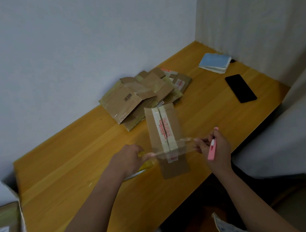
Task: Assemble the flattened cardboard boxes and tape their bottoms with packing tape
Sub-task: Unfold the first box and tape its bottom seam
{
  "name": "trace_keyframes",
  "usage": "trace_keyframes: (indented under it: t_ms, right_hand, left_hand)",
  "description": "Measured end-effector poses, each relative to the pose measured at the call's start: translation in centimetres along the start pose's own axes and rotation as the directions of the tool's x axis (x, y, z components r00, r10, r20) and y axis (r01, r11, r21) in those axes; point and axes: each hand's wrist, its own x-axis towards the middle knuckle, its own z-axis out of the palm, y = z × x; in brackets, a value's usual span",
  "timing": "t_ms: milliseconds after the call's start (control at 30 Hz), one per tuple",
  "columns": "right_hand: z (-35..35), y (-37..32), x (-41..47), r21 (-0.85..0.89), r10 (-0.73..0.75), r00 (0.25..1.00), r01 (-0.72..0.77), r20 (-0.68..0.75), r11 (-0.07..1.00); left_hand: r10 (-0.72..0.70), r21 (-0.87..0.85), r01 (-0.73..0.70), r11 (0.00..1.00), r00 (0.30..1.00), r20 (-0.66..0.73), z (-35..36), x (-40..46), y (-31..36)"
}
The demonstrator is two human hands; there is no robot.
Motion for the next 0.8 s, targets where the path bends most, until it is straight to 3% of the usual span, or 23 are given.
trace_keyframes:
  t_ms: [533, 800]
  right_hand:
    - [0.7, 1.2, -0.4, 0.063, 0.025, 1.000, -0.026, 0.012, 0.998]
    - [1.0, 1.1, -0.3, 0.064, 0.009, 1.000, -0.011, 0.026, 0.998]
  left_hand:
    - [-0.071, 0.091, 0.070, 0.993, 0.997, 0.014, 0.1, 2.4, -1.3]
    - [-0.074, 0.052, 0.072, 0.996, 0.996, 0.040, 0.6, 3.2, -2.1]
